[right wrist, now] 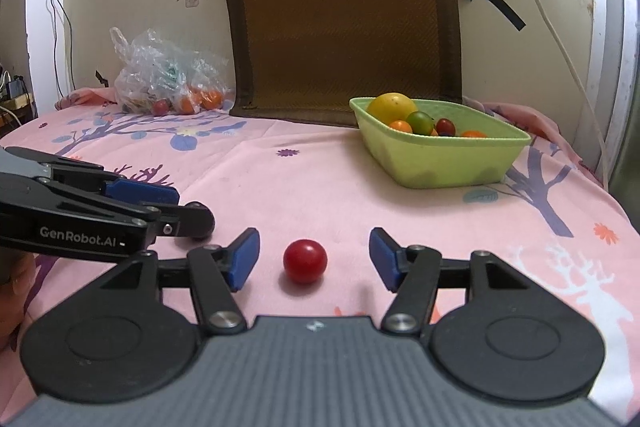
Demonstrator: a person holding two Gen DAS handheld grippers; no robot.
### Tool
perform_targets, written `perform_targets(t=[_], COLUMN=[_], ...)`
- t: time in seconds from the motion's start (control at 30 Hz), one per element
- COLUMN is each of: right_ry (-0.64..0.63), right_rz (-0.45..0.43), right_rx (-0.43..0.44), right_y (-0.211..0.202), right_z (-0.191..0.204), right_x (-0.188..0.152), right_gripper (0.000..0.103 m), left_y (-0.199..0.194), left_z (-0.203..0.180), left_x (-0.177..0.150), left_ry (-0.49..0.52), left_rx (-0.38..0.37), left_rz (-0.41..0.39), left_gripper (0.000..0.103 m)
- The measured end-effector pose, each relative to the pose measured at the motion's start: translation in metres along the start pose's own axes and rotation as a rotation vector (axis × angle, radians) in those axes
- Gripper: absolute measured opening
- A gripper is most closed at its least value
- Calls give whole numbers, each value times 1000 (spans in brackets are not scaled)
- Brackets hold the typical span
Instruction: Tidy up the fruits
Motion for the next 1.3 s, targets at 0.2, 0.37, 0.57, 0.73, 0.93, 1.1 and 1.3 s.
perform_targets(t=[0.2,0.37,0.57,0.73,0.93,1.1,1.3], right_ry=[6,15,18,19,18,19,13], right_rz=[2,2,3,3,3,2,-8], right_rx=[1,2,4,4,5,5,8], right_y=[-1,-1,-1,-1,-1,-1,-3], right_z=[1,0,-1,-1,-1,-2,0], right_x=[0,0,0,0,0,1,2], right_gripper=[65,66,66,66,66,66,66], left_y=[0,1,1,2,2,2,-1], left_z=[0,1,1,0,0,0,-2], left_x=[0,0,0,0,0,0,0], left_ry=[-2,-8,-13,-15,-15,-15,-10], left_rx=[-3,-7,-11,-10,-10,-10,-23], left_rz=[1,2,2,2,1,2,-19], left_gripper=[49,52,53,54,54,54,54])
Point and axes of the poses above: each gripper's, at about its wrist camera, not at the fingertips, and y roughly the way its jaws point, z to its left, x to its top, the point moved 8 cm from there along y, roughly the way its jaws point, and after that the axes turned 7 degrees about y, right-handed, at the moved point
